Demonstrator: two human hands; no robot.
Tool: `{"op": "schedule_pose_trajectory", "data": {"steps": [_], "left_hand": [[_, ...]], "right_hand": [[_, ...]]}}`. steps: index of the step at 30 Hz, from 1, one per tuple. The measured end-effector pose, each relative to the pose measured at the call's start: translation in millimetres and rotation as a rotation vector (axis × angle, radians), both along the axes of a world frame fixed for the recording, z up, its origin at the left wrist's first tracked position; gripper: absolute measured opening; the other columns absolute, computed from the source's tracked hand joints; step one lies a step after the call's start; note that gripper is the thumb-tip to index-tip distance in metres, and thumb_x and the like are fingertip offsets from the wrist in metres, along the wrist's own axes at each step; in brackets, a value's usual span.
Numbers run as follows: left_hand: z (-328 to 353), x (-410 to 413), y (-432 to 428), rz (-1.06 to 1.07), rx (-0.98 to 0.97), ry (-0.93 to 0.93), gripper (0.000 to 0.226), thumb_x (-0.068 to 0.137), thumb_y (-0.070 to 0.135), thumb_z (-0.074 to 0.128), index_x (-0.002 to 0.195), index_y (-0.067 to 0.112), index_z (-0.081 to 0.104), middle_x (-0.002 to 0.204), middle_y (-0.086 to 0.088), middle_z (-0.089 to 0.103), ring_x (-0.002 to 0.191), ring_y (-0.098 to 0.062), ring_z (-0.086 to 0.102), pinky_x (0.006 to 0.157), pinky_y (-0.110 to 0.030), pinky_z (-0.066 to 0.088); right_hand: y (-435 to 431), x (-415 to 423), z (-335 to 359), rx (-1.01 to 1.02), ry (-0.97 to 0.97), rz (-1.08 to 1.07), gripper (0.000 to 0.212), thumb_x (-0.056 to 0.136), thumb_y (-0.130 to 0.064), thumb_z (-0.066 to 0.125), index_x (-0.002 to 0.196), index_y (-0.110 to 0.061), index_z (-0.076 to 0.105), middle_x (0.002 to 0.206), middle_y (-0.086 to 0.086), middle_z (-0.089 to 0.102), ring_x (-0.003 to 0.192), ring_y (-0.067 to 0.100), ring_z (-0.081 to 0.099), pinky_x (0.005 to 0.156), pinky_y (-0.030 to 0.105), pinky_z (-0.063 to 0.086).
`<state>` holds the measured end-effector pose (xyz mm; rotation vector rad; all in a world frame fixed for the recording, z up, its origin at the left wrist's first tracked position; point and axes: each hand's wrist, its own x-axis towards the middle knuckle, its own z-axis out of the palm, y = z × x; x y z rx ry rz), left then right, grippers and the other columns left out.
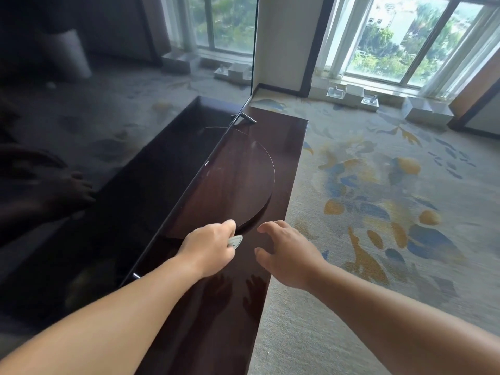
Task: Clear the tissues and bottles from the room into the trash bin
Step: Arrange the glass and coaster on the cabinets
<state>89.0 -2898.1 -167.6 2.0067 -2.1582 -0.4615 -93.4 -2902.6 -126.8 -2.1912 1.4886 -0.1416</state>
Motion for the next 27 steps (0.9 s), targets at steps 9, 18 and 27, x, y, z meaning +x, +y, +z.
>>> {"op": "schedule_pose_trajectory", "data": {"steps": [9, 18, 27], "left_hand": [[79, -49, -11, -0.176, -0.164, 0.041, 0.014, 0.086, 0.027, 0.052, 0.082, 0.019, 0.042, 0.069, 0.003, 0.053, 0.068, -0.028, 0.055, 0.059, -0.033, 0.039], [119, -154, -8, -0.39, -0.262, 0.035, 0.014, 0.085, 0.026, 0.053, 0.079, 0.023, 0.04, 0.069, 0.006, 0.05, 0.064, -0.022, 0.048, 0.056, -0.031, 0.031], [138, -309, 16, -0.531, -0.287, 0.039, 0.013, 0.081, 0.024, 0.051, 0.078, 0.023, 0.038, 0.066, 0.006, 0.046, 0.065, -0.025, 0.047, 0.053, -0.032, 0.028]], "right_hand": [[16, -48, 56, -0.126, 0.015, -0.178, 0.05, 0.091, -0.041, 0.051, 0.138, -0.026, 0.042, 0.139, -0.005, 0.044, 0.128, 0.017, 0.043, 0.096, 0.029, 0.037], [51, -144, 90, -0.208, 0.029, -0.349, 0.049, 0.093, -0.042, 0.051, 0.138, -0.024, 0.042, 0.142, -0.004, 0.043, 0.129, 0.017, 0.042, 0.094, 0.028, 0.036], [99, -290, 99, -0.232, 0.012, -0.506, 0.05, 0.091, -0.04, 0.051, 0.137, -0.024, 0.043, 0.141, -0.005, 0.044, 0.127, 0.016, 0.044, 0.092, 0.028, 0.035]]}}
